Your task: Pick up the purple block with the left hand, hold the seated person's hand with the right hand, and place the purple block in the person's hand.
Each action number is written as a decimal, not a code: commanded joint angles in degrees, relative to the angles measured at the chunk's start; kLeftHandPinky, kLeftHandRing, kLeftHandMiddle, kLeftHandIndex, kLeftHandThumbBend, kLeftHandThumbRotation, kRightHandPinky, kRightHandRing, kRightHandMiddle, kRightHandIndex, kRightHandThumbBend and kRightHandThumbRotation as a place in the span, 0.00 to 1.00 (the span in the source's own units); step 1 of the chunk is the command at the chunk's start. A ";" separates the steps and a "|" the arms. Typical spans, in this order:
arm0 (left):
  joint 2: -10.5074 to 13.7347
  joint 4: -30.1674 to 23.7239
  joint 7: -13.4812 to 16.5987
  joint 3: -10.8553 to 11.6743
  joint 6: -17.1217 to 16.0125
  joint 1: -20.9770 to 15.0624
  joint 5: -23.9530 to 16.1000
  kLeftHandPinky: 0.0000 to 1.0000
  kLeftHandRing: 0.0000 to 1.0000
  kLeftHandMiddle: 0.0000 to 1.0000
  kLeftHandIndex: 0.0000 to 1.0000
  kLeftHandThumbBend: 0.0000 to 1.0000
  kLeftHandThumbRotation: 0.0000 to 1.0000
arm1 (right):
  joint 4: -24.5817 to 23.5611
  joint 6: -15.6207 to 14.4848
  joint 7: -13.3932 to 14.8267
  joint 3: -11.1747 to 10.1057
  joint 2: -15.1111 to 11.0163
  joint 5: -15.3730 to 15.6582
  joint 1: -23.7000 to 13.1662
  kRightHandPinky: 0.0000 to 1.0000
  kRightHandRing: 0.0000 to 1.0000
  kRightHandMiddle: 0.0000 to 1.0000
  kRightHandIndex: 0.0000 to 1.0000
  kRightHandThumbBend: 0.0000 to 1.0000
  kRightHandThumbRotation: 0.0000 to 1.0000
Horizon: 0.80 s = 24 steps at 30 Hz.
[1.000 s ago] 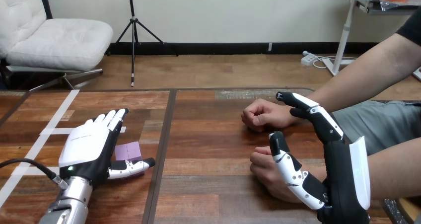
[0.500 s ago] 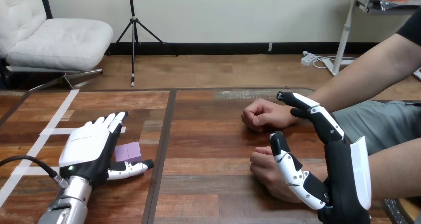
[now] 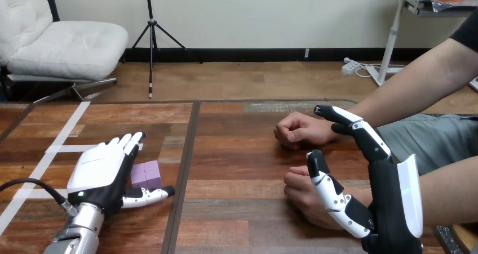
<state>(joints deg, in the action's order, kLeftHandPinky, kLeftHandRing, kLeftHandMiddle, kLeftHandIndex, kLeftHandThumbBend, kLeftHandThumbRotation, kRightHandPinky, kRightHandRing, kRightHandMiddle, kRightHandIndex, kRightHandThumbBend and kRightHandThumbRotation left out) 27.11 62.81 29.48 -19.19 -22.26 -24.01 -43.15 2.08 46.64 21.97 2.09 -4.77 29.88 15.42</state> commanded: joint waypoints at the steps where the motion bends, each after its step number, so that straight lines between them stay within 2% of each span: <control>1: 0.96 0.55 1.50 -0.33 -1.04 -5.23 0.78 0.96 0.95 0.95 0.95 0.79 0.61 | -2.52 0.71 0.61 -0.57 -0.18 0.24 -2.17 0.74 0.78 0.77 0.74 0.39 0.50; 13: 0.82 1.69 1.81 -0.56 -1.44 -5.59 1.06 0.97 0.96 0.96 0.96 0.80 0.63 | -2.50 0.81 0.47 -0.74 -0.40 0.42 -1.96 0.74 0.79 0.77 0.74 0.39 0.50; 24: 0.24 2.38 2.32 0.39 -3.02 -5.49 3.12 0.92 0.93 0.94 0.93 0.79 0.57 | -2.69 0.42 0.33 -0.81 -0.32 0.41 -1.60 0.74 0.79 0.77 0.74 0.39 0.50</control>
<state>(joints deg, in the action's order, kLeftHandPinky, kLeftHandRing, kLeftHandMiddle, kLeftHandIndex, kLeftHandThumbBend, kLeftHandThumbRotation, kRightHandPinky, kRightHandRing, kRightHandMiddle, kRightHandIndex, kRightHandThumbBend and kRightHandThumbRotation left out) 27.08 65.05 30.32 -19.57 -24.01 -24.87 -41.67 2.08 46.65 21.97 1.74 -4.79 30.08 15.43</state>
